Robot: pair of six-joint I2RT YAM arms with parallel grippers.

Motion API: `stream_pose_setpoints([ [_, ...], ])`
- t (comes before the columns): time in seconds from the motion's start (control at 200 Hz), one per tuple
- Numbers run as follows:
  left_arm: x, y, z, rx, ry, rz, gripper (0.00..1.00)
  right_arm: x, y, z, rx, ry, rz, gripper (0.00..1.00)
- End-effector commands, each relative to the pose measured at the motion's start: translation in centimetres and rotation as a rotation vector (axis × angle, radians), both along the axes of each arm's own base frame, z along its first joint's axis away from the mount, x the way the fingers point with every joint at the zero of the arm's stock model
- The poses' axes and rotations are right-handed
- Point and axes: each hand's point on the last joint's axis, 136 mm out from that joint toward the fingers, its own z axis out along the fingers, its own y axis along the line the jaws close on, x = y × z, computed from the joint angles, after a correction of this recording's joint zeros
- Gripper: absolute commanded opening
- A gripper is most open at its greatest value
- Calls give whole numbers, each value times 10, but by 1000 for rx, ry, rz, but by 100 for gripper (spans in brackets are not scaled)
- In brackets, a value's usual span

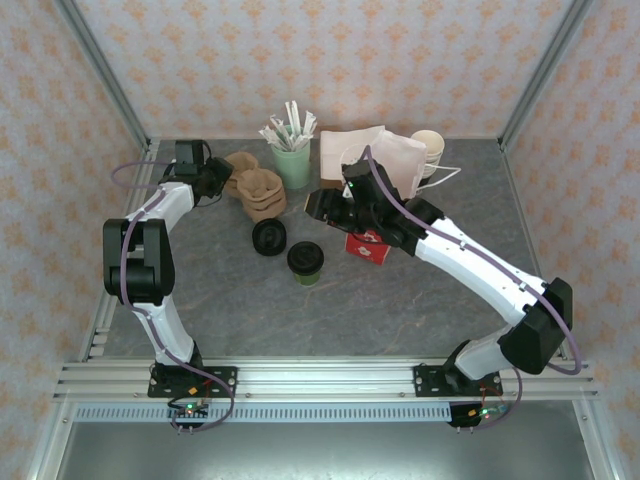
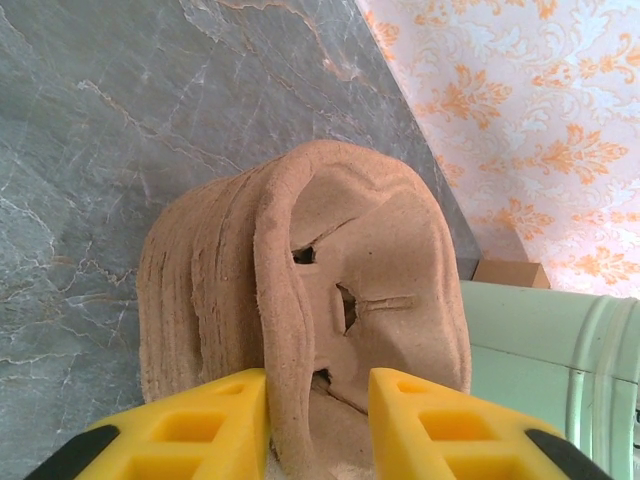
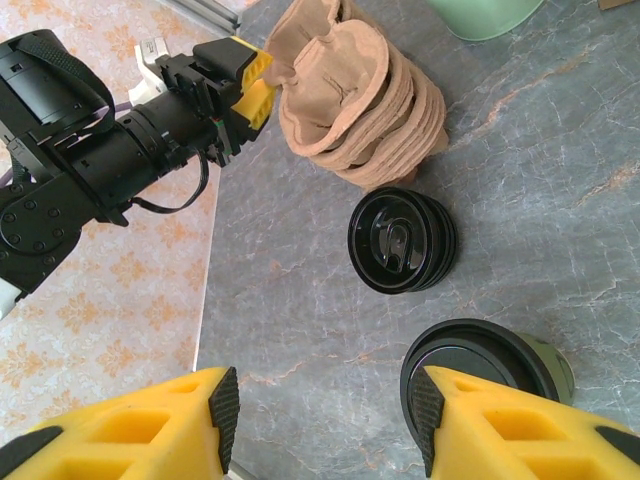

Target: Pack the takeout coffee

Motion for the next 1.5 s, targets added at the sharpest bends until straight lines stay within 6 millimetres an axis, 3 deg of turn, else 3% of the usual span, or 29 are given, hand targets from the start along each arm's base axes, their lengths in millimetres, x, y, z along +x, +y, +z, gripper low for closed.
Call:
stream_pose_setpoints([
  [0.0, 8, 3, 13, -15, -50, 11, 28, 2, 0, 14, 7, -25, 10, 52],
  [0.205, 8, 2, 13, -28, -54, 15, 18, 1, -1, 17, 8, -29, 11, 52],
  [0.375, 9, -1, 30, -75, -102, 30, 14, 1, -2, 22, 10, -40, 9, 52],
  [0.656, 9, -4, 96, -134, -242, 46, 4, -1, -5, 35, 27, -66, 9, 52],
  [0.811, -3, -11, 148, -131, -330, 3, 0, -5, -9, 63, 82, -140, 32, 52],
  [0.946, -33, -18, 197, -97, -397, -52, 0, -12, -19, 93, 109, -229, 51, 51],
  [1.146, -111, -41, 274, 0, -517, -208, 0, -31, -42, 139, 133, -409, 75, 50],
  [1.326, -182, -84, 326, -8, -663, -431, 0, -57, -50, 167, 179, -548, 160, 50],
  [1.496, -243, -134, 364, -2, -796, -654, 0, -91, -32, 183, 302, -595, 367, 52],
])
